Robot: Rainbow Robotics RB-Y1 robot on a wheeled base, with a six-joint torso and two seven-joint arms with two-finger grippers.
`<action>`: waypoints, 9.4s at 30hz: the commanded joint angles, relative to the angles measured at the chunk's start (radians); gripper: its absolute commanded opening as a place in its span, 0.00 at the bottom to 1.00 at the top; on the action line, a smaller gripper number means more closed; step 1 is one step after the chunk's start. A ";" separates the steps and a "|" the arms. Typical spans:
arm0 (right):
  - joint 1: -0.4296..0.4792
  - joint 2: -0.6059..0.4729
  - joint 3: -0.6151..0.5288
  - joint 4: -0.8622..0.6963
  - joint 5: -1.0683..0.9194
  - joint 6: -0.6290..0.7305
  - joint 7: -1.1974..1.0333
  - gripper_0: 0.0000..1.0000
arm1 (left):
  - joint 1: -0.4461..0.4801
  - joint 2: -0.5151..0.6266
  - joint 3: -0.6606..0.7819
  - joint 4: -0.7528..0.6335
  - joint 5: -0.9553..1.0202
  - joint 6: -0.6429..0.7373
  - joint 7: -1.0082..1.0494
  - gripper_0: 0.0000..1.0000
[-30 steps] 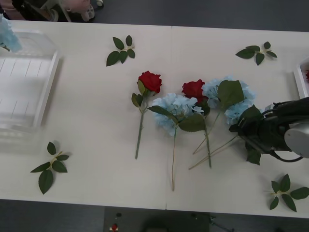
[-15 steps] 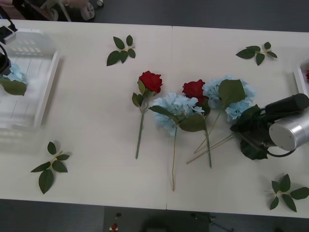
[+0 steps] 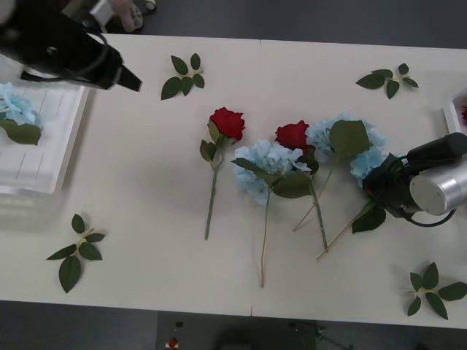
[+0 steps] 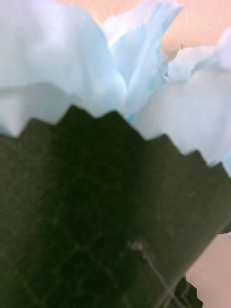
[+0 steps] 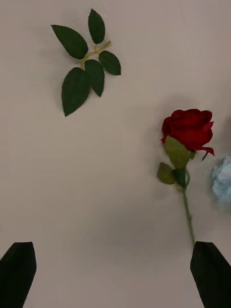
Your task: Put the red flowers into the right box and the blue flowers into the left box
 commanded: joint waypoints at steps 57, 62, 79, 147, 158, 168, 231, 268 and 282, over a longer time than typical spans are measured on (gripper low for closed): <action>-0.105 0.221 -0.596 -0.085 -1.134 -0.049 1.667 0.00 | 0.013 -0.345 -0.293 0.135 -0.514 -0.509 0.057 0.00; -0.107 0.218 -0.596 -0.085 -1.134 -0.049 1.670 0.00 | 0.013 -0.165 -0.206 -0.098 -0.236 -0.509 0.058 0.00; -0.101 0.162 -0.588 -0.085 -1.172 -0.065 1.662 0.00 | 0.073 -0.478 0.110 -0.250 -0.031 -0.685 0.017 0.00; 0.284 -0.127 -0.449 -0.457 -1.589 -0.385 2.156 0.93 | 0.085 -0.555 0.107 -0.192 -0.192 -0.775 0.008 0.00; 0.160 0.057 -0.318 -0.423 -1.359 -0.467 2.148 0.93 | 0.085 -0.555 0.108 -0.191 -0.195 -0.780 0.009 0.00; 0.022 0.226 -0.318 -0.259 -1.186 -0.379 2.153 0.79 | 0.085 -0.555 0.107 -0.192 -0.195 -0.786 0.008 0.00; -0.058 -0.441 -0.119 0.875 -1.342 -0.188 1.825 0.00 | 0.345 -0.322 -0.278 -0.155 0.007 -0.489 0.085 1.00; -0.067 -0.449 -0.090 0.131 -0.580 -0.072 0.688 0.87 | 0.137 -0.325 -0.254 -0.164 -0.131 -0.404 0.117 0.00; -0.158 -0.151 -0.088 0.139 -0.005 0.050 0.584 0.87 | 0.159 0.295 -0.022 -0.287 -0.379 0.228 -0.231 0.00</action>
